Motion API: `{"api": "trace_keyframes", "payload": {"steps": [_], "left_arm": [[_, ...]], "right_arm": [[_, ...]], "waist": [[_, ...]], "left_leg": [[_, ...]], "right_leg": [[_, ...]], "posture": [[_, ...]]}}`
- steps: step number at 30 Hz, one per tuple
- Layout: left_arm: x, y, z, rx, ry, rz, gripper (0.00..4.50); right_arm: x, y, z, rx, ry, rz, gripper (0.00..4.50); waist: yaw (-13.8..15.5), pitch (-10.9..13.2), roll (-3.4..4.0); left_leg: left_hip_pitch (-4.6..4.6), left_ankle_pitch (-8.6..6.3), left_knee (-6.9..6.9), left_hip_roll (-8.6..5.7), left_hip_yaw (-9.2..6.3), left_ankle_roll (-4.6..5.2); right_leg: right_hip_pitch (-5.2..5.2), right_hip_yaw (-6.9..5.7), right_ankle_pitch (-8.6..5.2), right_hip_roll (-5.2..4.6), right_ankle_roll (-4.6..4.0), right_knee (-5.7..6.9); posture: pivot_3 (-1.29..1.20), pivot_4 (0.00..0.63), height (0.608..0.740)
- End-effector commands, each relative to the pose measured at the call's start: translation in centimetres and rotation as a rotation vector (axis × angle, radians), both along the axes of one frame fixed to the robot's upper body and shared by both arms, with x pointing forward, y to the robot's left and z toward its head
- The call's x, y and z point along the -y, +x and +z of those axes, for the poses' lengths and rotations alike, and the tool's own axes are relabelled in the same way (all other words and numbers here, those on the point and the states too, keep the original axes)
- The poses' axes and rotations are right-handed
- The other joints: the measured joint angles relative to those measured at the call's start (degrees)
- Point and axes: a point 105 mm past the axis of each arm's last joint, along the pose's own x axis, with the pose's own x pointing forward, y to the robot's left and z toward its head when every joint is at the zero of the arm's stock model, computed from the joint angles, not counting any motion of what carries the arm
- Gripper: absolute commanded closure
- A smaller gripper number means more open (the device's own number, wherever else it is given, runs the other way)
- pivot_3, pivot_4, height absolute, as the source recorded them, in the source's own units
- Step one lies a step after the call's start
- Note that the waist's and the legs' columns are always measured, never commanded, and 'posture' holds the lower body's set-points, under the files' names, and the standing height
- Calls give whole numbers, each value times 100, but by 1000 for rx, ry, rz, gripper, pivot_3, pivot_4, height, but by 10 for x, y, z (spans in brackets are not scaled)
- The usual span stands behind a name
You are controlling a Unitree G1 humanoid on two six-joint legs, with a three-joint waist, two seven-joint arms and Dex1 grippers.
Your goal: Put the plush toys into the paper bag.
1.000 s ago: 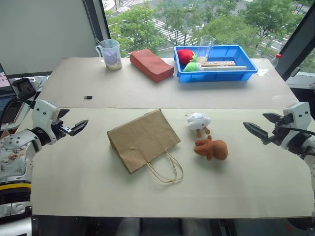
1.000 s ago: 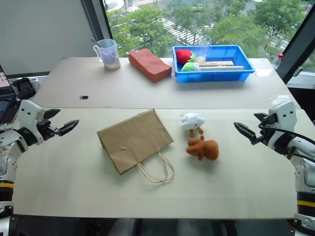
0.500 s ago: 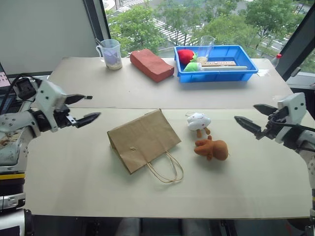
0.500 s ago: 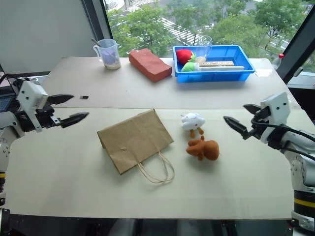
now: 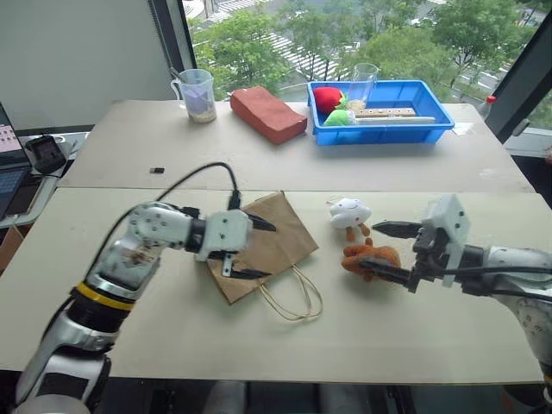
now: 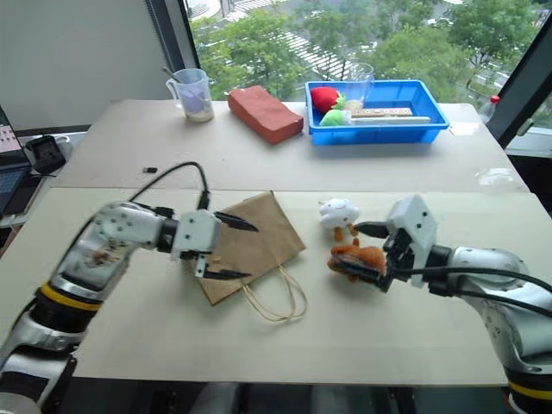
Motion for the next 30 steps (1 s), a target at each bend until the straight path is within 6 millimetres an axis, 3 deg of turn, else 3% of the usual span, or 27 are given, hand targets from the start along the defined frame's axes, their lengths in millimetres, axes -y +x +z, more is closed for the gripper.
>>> {"api": "trace_keyframes", "payload": {"steps": [1,15,30], "left_arm": [[13,-3,-7,33,38,-92,71],[26,-7,-42,11,116,-176,71],[24,-13,-39,-9,126,-209,71]], "right_arm": [[-8,-4,-1,25,-17,23,0],[-14,-15,-11,-5,-5,30,0],[-12,-9,-11,4,8,1,0]], "waist": [[10,0,-1],[76,1,-1],[69,1,-1]], "left_leg": [[-2,0,1,0,0,0],[-4,-1,14,0,-1,3],[-3,-2,16,0,-1,3]], "right_leg": [[-1,0,0,0,0,0],[2,-1,0,0,1,3],[2,-1,-1,0,1,4]], "posture": [[0,150,740],[0,150,740],[0,150,740]]}}
